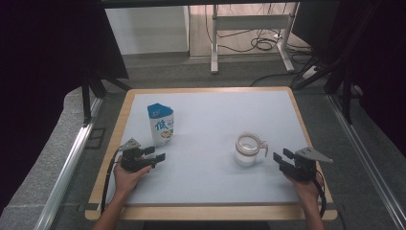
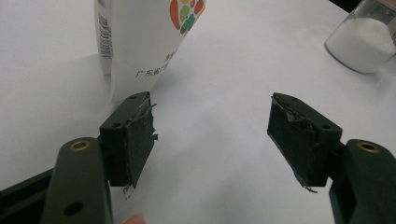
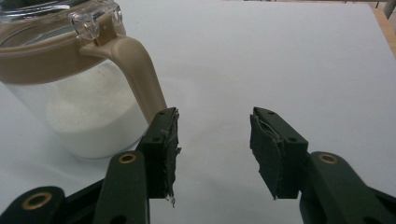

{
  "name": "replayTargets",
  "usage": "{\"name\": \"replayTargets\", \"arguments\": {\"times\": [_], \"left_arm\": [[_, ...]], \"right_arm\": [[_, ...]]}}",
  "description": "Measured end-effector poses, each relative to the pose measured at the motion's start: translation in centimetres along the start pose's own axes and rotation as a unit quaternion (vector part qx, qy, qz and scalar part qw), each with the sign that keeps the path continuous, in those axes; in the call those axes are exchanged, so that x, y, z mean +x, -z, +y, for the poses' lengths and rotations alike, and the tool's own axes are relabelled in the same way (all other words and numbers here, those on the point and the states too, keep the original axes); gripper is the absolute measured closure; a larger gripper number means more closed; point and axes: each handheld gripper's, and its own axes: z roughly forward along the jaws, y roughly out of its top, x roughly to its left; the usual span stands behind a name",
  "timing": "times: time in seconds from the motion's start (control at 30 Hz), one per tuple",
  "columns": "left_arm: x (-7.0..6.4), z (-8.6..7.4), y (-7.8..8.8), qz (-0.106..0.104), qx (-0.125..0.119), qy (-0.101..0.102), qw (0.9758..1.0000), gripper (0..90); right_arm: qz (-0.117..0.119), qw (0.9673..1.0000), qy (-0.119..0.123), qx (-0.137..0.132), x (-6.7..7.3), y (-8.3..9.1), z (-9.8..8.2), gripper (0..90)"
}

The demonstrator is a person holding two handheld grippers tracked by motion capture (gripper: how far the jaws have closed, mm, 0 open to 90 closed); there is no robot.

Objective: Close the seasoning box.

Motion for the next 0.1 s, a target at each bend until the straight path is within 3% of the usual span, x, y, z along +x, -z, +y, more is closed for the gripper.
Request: {"name": "replayTargets", "arguments": {"times": [0.1], "left_arm": [[-0.01, 0.03, -0.01, 0.0, 0.0, 0.0, 1.0, 31.3]], "right_arm": [[-0.001, 1.0, 0.0, -0.001, -0.05, -0.08, -0.04, 50.7]]}}
